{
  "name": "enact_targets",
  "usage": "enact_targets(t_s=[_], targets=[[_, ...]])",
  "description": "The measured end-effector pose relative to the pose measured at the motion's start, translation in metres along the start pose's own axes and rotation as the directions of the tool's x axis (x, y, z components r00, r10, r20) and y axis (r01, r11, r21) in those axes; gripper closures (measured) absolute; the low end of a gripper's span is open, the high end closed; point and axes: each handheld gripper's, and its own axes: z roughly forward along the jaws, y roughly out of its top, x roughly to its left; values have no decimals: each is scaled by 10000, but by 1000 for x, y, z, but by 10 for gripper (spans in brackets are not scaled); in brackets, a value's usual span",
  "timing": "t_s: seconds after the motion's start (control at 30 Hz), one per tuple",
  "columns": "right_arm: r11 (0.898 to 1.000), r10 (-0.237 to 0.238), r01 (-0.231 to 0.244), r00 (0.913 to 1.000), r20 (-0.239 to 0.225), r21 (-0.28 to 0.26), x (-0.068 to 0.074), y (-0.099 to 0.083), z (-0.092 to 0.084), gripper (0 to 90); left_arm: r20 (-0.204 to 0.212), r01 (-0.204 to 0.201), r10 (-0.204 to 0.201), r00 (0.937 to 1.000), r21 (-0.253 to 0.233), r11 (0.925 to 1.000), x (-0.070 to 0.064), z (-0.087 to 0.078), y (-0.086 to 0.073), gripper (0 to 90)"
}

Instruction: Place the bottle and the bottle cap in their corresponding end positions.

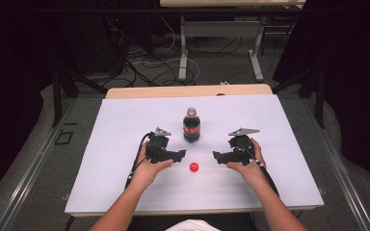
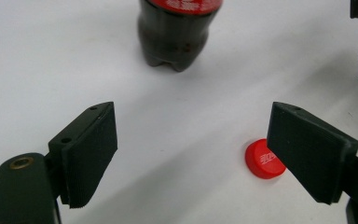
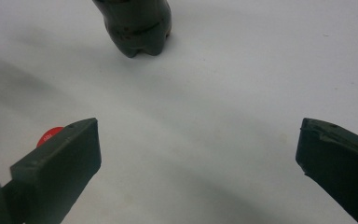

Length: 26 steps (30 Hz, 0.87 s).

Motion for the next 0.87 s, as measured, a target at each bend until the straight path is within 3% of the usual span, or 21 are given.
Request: enact_targets(t_s=[0.1, 0.2, 0.3, 0.4, 0.53, 0.67, 0.87], targets=[[10000, 89, -89, 10000, -40, 9, -2, -1, -1, 0, -17, 1, -2, 10000, -377, 9993, 9, -14, -1, 172], [10000, 47, -47, 10000, -35, 24, -4, -2, -2, 0, -293, -269, 247, 9993, -782, 9966, 17, -28, -4, 183], [9999, 110, -110, 9999, -57, -1, -6, -3, -2, 0, -448, -230, 183, 9988, -1071, 9940, 23, -40, -8, 179], [9998, 180, -180, 9998, -96, 40, -6, -4, -2, 0, -314, -244, 215, 9993, -929, 9954, 32, -49, -14, 174], [9998, 187, -186, 9998, -65, 55, -8, -5, -2, 0, -236, 131, -156, 9996, -1036, 9945, 44, -55, -25, 162], [9997, 230, -230, 9997, -62, 25, -10, -6, -3, 0, -283, 583, -623, 9977, -1249, 9905, 53, -58, -33, 72], [9995, 313, -313, 9995, -24, 8, -12, -7, -5, 0, -281, 742, -784, 9965, -1286, 9889, 65, -65, -43, 6]])
